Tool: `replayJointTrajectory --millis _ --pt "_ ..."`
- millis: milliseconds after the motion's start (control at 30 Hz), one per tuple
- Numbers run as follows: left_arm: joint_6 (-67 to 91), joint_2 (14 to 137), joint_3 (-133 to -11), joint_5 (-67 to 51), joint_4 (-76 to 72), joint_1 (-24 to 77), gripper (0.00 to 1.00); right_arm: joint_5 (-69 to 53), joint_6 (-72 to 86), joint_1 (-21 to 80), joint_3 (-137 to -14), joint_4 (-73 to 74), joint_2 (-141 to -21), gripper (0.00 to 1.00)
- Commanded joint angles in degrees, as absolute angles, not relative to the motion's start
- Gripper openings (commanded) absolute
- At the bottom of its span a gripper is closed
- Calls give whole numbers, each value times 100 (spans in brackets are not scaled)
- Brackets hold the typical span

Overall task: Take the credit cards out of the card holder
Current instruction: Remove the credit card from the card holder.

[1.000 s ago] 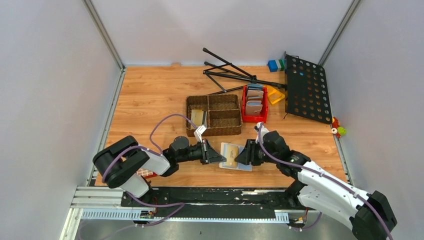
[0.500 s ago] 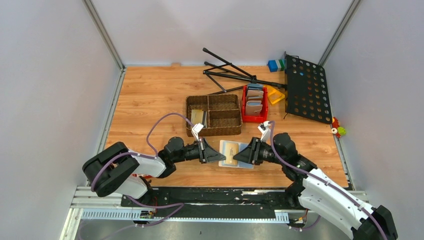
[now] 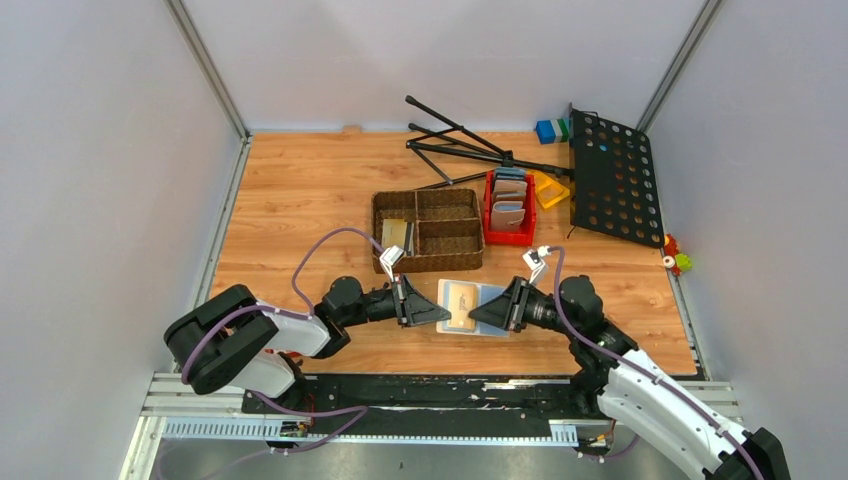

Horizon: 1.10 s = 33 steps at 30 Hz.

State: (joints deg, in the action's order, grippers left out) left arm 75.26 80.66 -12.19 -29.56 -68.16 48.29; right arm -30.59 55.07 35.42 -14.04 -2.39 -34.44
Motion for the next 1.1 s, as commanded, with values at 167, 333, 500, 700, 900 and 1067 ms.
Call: replayJointTrajectory --millis 167,333,500,700,900,1067 --pt "7855 8095 -1257 -3048 -7764 4863 0 -3634 6202 3533 -1185 -2225 -3222 16" --pt "8002 8200 -1176 -3001 -8110 4860 0 -3730 6240 3533 -1203 -2401 -3425 6" --pt "8040 8133 -992 -2871 -8208 4731 0 -3602 6146 3512 -1204 -2022 -3182 4" --pt "7976 7955 -842 -2835 -8004 4558 0 -3630 6139 3462 -1156 -1864 -3096 2" --pt "7890 7719 -724 -2784 -7704 4398 0 -3676 6101 3359 -1116 -1785 -3130 2" --pt "7779 7423 -644 -2834 -7304 4194 0 -3713 6108 3249 -1046 -1758 -3121 1"
